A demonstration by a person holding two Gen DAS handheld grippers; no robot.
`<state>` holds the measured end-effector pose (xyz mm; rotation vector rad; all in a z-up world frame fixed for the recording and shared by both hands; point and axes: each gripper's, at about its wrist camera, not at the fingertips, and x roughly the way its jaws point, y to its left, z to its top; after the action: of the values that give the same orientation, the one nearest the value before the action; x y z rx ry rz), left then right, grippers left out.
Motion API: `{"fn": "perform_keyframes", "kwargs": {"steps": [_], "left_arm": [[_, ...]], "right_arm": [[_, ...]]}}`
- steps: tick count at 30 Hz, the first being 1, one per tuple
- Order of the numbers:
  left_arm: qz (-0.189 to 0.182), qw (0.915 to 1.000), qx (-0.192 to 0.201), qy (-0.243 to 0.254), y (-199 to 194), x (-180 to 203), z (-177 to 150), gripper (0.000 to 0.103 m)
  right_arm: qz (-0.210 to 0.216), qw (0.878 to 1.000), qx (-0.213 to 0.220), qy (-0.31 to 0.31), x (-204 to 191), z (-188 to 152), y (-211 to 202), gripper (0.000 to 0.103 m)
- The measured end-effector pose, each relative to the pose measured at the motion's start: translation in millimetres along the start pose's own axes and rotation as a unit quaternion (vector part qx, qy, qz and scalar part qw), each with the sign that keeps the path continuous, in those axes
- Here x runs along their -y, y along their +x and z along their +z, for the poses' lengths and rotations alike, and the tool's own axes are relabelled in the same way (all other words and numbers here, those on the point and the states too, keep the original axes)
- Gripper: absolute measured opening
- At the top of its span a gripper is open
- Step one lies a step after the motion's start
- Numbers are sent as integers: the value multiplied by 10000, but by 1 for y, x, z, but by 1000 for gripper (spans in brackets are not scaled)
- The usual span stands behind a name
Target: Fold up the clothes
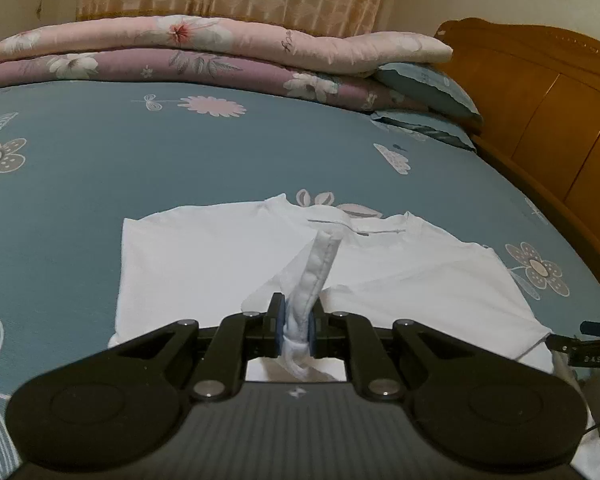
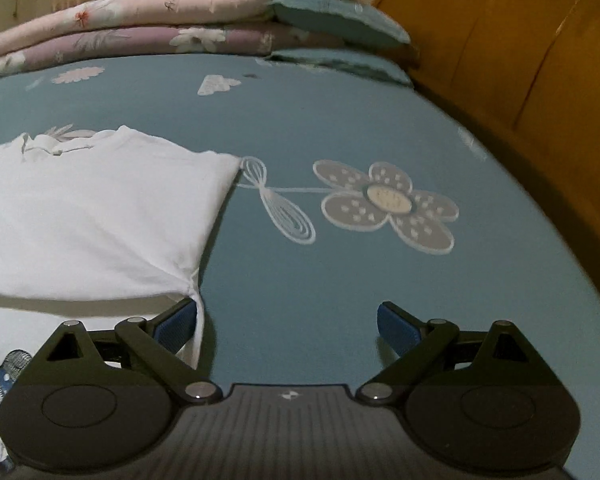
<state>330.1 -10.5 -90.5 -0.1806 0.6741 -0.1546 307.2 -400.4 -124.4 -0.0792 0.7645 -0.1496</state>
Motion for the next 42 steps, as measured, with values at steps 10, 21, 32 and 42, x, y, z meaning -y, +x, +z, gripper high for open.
{"fn": "perform_keyframes", "kwargs": {"steps": [10, 21, 32, 42], "left_arm": [[150, 9993, -30, -336, -6, -26, -5, 9], [-43, 9978, 656, 93, -13, 0, 45, 9], [158, 9996, 187, -129, -18, -22, 9, 11], [563, 9981, 114, -206, -40, -45, 3, 20]], "right_arm": [[1038, 9937, 426, 3, -2, 8, -23, 98], [1062, 9937, 262, -229, -21, 8, -15, 98], [1119, 9932, 185, -250, -22, 6, -13, 98], [1277, 9911, 197, -333, -26, 5, -17, 98]]}}
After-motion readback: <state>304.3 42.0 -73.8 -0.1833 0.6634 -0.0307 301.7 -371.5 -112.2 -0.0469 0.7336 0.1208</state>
